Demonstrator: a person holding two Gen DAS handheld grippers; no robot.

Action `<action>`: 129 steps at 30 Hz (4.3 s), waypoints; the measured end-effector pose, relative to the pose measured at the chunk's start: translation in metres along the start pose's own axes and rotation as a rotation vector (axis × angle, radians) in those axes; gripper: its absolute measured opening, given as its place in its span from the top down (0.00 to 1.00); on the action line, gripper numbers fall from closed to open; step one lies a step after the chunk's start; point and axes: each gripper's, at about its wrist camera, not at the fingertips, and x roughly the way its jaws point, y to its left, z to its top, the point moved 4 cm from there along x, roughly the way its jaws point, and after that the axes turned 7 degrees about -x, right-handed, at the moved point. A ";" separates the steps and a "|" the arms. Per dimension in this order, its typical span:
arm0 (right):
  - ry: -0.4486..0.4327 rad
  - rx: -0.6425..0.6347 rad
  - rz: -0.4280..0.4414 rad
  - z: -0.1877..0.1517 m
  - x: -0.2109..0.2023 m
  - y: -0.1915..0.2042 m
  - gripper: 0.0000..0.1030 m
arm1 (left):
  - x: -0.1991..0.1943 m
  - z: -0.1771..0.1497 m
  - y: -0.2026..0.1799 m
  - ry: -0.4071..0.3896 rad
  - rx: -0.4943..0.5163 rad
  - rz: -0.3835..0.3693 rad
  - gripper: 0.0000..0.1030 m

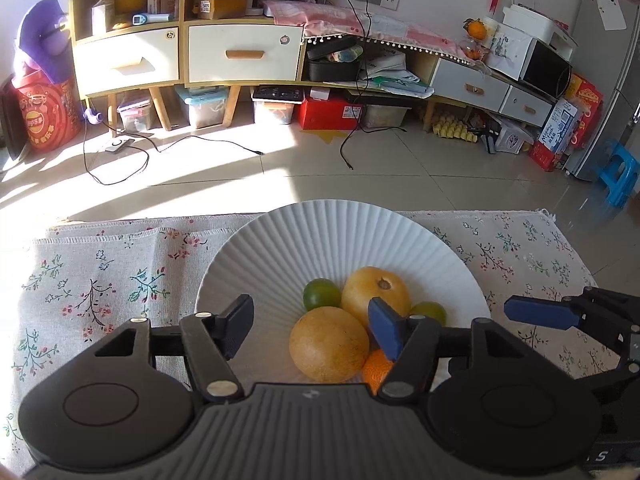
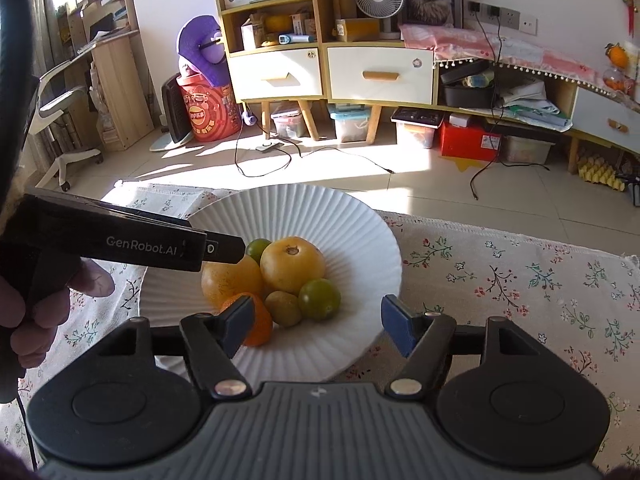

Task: Organize fruits
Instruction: 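Lower both green citrus onto the plate and open both grippers, then withdraw both grippers from the plate toward the brown fruits, then close the left gripper on a brown fruit while the right gripper grasps another brown fruit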

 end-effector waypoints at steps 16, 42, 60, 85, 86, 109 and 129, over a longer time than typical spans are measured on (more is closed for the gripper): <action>0.022 -0.012 -0.021 -0.015 -0.037 0.022 0.20 | -0.057 -0.040 0.001 -0.006 0.041 0.017 0.21; 0.010 -0.056 -0.041 -0.042 -0.069 0.060 0.10 | -0.116 -0.104 0.021 0.008 0.056 0.056 0.08; 0.039 -0.095 -0.039 -0.074 -0.070 0.073 0.06 | -0.121 -0.158 0.043 0.092 0.065 0.073 0.08; 0.131 -0.209 0.032 -0.104 -0.052 0.105 0.16 | -0.116 -0.204 0.016 0.175 0.141 -0.064 0.30; 0.132 -0.210 0.034 -0.104 -0.052 0.106 0.19 | -0.117 -0.204 0.016 0.175 0.140 -0.069 0.32; 0.122 -0.230 0.050 -0.099 -0.046 0.112 0.65 | -0.119 -0.202 0.009 0.172 0.146 -0.067 0.84; 0.125 -0.235 0.041 -0.096 -0.046 0.111 0.75 | -0.121 -0.203 0.002 0.170 0.170 -0.058 0.85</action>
